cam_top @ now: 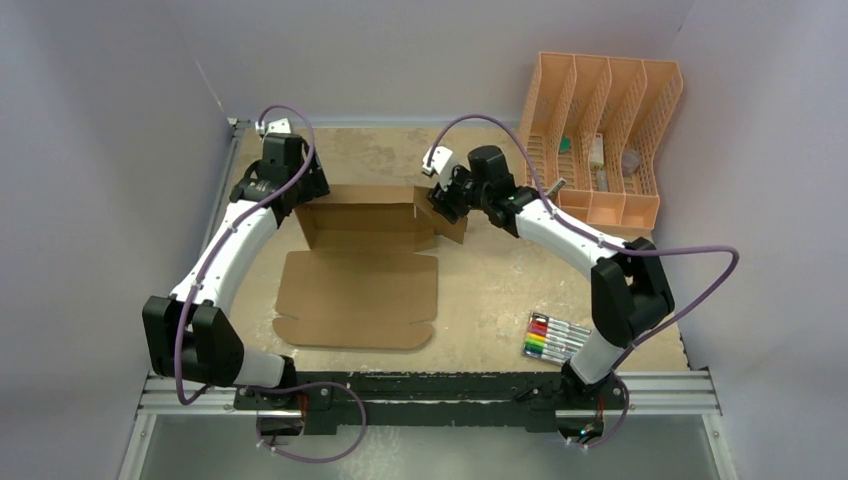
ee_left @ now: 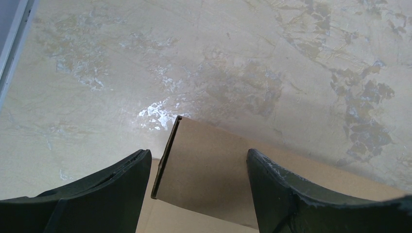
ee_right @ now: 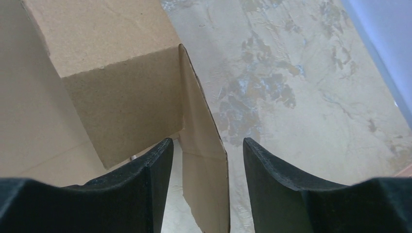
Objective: Fold the paper box
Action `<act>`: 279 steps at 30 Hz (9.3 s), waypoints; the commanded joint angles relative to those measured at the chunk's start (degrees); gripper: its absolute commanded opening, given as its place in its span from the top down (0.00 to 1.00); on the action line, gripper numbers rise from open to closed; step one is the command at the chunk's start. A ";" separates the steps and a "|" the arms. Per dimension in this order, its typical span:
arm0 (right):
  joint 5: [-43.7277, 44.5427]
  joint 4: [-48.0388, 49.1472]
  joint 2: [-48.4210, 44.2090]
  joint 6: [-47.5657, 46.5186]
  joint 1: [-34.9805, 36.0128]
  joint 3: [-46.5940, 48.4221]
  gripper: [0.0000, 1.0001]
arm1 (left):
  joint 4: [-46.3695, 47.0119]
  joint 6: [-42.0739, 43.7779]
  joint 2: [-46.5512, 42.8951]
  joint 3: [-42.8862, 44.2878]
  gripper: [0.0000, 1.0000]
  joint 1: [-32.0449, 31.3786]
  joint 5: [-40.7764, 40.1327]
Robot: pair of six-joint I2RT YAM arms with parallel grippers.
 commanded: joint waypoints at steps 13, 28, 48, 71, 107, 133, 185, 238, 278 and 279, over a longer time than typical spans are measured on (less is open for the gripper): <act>6.54 6.41 3.84 11.85 5.18 2.41 0.56 | 1.65 -3.33 -1.84 -2.81 0.29 -0.28 6.07; 14.98 2.23 8.66 27.70 8.38 10.72 0.71 | 3.22 -6.45 -2.10 -3.44 0.30 -0.50 9.00; 8.96 9.50 12.30 25.35 6.73 5.80 0.73 | 3.38 -3.07 -4.95 -4.90 0.30 -0.55 7.57; 5.50 -2.76 9.62 35.03 5.50 16.44 0.80 | 6.17 -5.37 -7.42 -7.85 0.32 -1.16 7.56; 18.23 11.98 7.52 25.33 4.52 0.96 0.83 | 16.91 13.08 -22.05 -14.91 0.30 -5.64 -5.20; 13.66 10.90 7.18 19.64 4.51 3.79 0.84 | 69.79 19.66 -18.19 -44.35 0.21 -16.00 25.42; 11.63 11.08 5.76 25.94 4.76 3.46 0.85 | 95.89 -12.41 30.55 -31.32 0.55 -18.21 -4.33; 11.54 12.30 9.62 25.93 5.13 7.84 0.91 | 34.79 2.34 31.55 18.50 0.27 12.73 36.93; 5.76 19.02 12.61 30.81 -2.11 2.39 0.80 | 20.86 -2.62 -10.99 -23.65 0.31 4.28 31.89; 6.21 19.56 12.64 31.33 -2.09 1.77 0.77 | 20.94 -2.32 -11.03 -23.61 0.31 4.29 32.09</act>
